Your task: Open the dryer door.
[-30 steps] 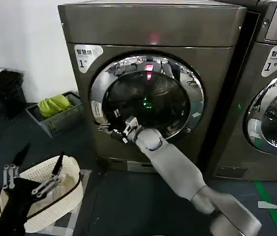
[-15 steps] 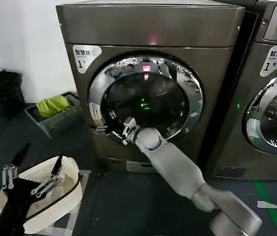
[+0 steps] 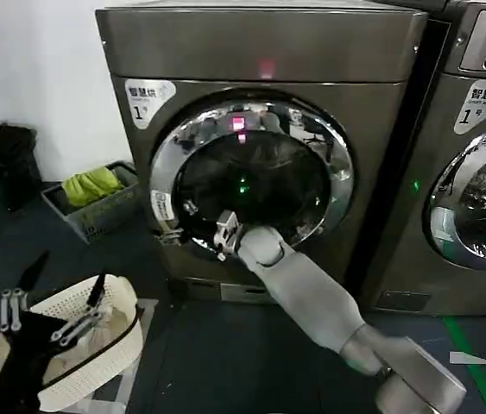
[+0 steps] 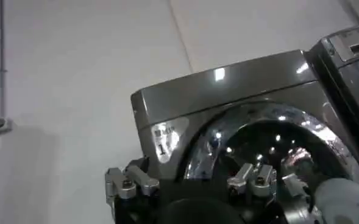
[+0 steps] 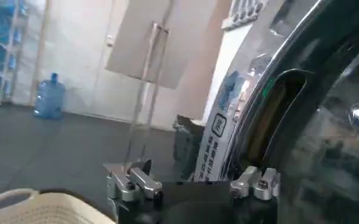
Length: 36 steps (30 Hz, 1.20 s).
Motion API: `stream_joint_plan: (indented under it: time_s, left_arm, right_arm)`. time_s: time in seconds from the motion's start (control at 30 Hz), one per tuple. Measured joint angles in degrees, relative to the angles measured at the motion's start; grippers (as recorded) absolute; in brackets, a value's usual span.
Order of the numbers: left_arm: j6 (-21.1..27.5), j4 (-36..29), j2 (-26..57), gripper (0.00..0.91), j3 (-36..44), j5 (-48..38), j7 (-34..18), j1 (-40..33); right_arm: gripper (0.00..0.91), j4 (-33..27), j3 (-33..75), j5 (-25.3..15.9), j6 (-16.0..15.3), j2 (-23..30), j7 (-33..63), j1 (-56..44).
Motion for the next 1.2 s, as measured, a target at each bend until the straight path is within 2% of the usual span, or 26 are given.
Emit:
stream_joint_plan:
  time_s: [0.83, 1.2]
  left_arm:
    - [4.7, 11.0, 10.1, 0.907, -3.0, -5.4, 1.8, -10.6]
    - [4.7, 15.3, 14.8, 0.907, -1.2, -5.8, 2.7, -14.0]
  right_arm:
    - [0.907, 14.3, -1.9, 8.4, 0.9, -12.3, -9.6, -2.5]
    - [0.907, 20.2, -1.5, 11.6, 2.2, -17.8, -13.9, -3.9]
